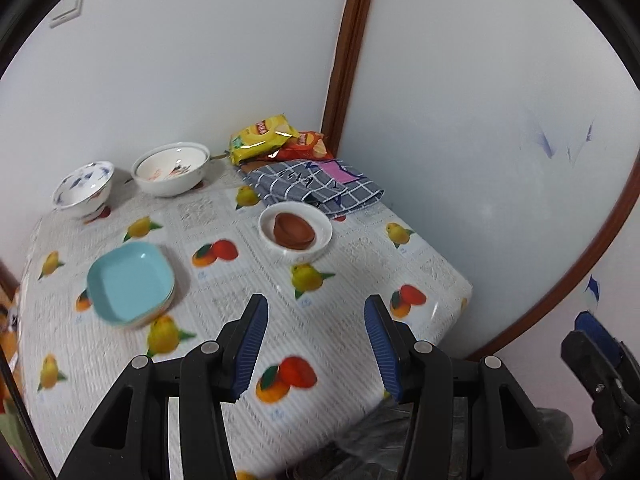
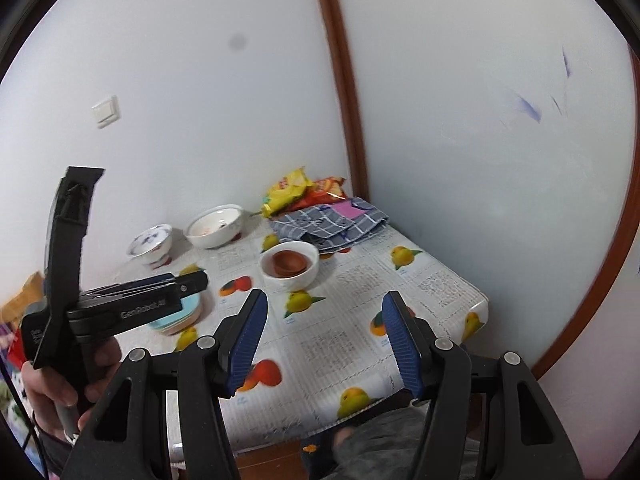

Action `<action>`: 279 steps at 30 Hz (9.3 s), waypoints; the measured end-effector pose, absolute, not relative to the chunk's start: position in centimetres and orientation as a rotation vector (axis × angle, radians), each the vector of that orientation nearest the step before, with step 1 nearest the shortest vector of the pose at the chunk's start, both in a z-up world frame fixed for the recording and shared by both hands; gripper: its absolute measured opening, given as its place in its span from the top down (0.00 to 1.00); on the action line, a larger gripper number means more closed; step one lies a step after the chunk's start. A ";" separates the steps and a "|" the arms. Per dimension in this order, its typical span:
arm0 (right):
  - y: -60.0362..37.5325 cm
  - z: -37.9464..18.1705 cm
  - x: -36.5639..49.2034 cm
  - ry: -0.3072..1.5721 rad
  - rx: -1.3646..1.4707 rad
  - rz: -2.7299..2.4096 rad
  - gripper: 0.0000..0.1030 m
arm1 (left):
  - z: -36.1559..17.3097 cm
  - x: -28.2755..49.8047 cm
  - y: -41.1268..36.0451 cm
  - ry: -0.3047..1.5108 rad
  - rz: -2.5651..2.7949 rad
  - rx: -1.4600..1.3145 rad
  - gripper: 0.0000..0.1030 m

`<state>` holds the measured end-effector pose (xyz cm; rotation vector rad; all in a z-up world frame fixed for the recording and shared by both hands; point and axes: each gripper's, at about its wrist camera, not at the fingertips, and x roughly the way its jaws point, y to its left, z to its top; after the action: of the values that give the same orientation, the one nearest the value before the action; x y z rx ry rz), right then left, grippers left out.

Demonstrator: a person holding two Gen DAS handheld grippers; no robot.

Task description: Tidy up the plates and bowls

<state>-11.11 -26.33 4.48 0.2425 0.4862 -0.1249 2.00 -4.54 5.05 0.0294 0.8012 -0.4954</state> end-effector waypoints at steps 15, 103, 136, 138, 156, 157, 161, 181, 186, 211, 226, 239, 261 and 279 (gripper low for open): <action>-20.4 6.9 -14.0 0.399 0.216 -0.066 0.41 | 8.1 -1.2 3.1 0.688 -0.449 0.082 0.52; -30.5 -14.1 27.2 0.975 0.335 -0.038 0.73 | -13.7 29.7 -11.8 1.176 -0.328 0.059 0.67; -30.0 -14.5 27.0 0.942 0.339 -0.049 0.78 | -14.0 29.3 -12.2 1.162 -0.342 0.053 0.82; -29.8 -14.4 27.2 0.947 0.338 -0.043 0.84 | -14.0 29.3 -12.3 1.171 -0.355 0.043 0.85; -29.6 -13.7 26.5 0.929 0.396 -0.025 0.88 | -13.2 28.3 -12.0 1.166 -0.328 0.065 0.86; -29.6 -13.5 26.3 0.924 0.394 -0.024 0.88 | -13.0 28.2 -12.0 1.162 -0.325 0.067 0.86; -29.9 -12.8 25.9 0.915 0.422 -0.018 0.89 | -12.0 27.7 -11.9 1.148 -0.317 0.066 0.86; -25.4 -10.1 24.0 0.879 0.371 0.096 0.92 | -9.6 25.2 -6.2 1.113 -0.229 0.017 0.86; -24.8 -9.9 23.8 0.882 0.384 0.115 0.92 | -9.4 24.8 -5.3 1.109 -0.219 0.009 0.86; -21.8 -9.5 23.6 0.874 0.359 0.167 0.92 | -9.4 23.9 -2.3 1.103 -0.180 -0.017 0.86; -21.0 -9.1 23.6 0.857 0.357 0.175 0.92 | -8.8 24.1 -1.3 1.086 -0.175 -0.023 0.86; -18.9 -8.5 23.8 0.852 0.342 0.196 0.92 | -8.4 24.2 1.2 1.086 -0.162 -0.045 0.87; -14.4 -7.7 24.3 0.846 0.316 0.251 0.92 | -8.0 24.4 5.9 1.072 -0.129 -0.094 0.87; -10.8 -7.6 25.1 0.855 0.298 0.303 0.92 | -8.0 24.6 9.8 1.065 -0.084 -0.127 0.87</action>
<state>25.12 -10.76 -7.58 0.2981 0.8551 0.3032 24.60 9.75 -7.98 -0.1275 1.0646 -0.0838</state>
